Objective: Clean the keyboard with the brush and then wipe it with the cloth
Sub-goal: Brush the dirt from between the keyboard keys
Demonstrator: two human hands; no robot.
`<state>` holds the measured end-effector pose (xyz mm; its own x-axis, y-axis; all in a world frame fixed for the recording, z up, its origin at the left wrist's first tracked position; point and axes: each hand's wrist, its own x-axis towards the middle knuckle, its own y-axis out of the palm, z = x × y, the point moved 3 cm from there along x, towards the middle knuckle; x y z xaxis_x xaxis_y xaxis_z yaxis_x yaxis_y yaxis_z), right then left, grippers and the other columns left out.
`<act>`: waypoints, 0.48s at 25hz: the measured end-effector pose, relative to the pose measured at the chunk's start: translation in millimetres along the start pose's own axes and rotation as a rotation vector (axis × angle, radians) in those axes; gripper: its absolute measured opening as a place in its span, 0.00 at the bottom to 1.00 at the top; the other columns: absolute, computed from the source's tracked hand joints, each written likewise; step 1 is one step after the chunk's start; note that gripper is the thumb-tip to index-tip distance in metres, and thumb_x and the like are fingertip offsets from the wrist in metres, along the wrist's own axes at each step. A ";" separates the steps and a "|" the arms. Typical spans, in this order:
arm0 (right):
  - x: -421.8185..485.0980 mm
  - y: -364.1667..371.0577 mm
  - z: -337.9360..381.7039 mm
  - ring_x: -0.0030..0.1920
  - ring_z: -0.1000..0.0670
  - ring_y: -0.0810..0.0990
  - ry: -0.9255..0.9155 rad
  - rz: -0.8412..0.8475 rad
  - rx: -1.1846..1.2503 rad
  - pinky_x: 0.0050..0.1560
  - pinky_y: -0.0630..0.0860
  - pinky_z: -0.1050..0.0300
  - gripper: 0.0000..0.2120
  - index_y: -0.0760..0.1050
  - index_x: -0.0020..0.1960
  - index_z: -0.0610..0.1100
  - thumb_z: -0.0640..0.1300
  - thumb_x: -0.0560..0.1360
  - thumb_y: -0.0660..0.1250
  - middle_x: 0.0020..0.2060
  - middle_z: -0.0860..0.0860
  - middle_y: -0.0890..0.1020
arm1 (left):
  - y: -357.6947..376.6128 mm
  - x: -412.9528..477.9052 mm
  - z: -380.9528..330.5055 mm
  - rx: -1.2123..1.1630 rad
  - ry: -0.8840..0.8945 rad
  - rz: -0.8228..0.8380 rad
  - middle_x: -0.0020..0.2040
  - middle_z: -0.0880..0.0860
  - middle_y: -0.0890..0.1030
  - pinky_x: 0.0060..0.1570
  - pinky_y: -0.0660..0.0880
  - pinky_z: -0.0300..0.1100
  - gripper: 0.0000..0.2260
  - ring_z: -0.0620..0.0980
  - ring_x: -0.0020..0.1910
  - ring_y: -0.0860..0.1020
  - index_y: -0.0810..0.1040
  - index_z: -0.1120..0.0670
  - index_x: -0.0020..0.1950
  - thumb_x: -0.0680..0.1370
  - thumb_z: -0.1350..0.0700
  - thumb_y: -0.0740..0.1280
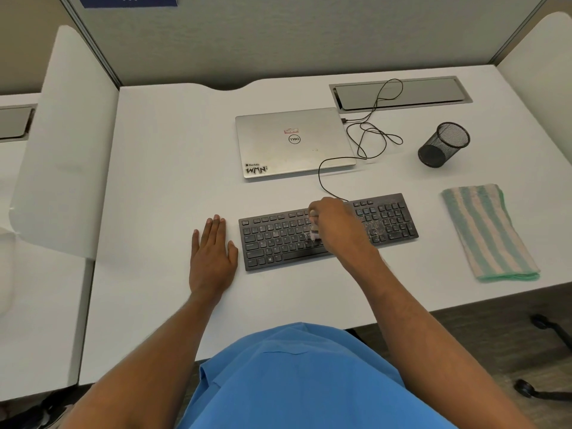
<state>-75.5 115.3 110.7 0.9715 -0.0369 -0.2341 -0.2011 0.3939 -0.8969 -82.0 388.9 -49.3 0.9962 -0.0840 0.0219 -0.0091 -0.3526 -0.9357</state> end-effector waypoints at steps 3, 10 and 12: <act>0.0 -4.2 11.2 0.49 0.42 0.81 -0.058 -0.042 -0.012 0.48 0.80 0.47 0.08 0.79 0.55 0.42 0.38 0.80 0.63 0.50 0.44 0.81 | -0.2 0.2 0.2 -0.001 0.001 -0.002 0.86 0.54 0.59 0.84 0.45 0.52 0.31 0.49 0.85 0.54 0.59 0.58 0.85 0.83 0.47 0.49; -2.0 8.6 12.1 0.47 0.44 0.80 -0.084 0.045 0.076 0.37 0.77 0.70 0.12 0.77 0.61 0.36 0.37 0.81 0.60 0.50 0.46 0.78 | 1.2 0.8 0.5 -0.004 0.007 -0.008 0.85 0.54 0.59 0.84 0.45 0.52 0.31 0.49 0.85 0.54 0.59 0.58 0.85 0.83 0.48 0.49; -3.3 -0.6 -2.4 0.49 0.46 0.80 0.018 0.002 0.082 0.33 0.75 0.70 0.13 0.77 0.62 0.37 0.38 0.82 0.59 0.49 0.47 0.78 | 1.5 1.1 0.6 -0.001 0.007 -0.009 0.85 0.54 0.60 0.84 0.45 0.52 0.31 0.49 0.85 0.55 0.60 0.58 0.85 0.83 0.48 0.49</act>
<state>-78.9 112.9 111.1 0.9686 -0.0519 -0.2431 -0.1915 0.4677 -0.8629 -80.9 388.8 -50.9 0.9956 -0.0875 0.0331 -0.0001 -0.3546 -0.9350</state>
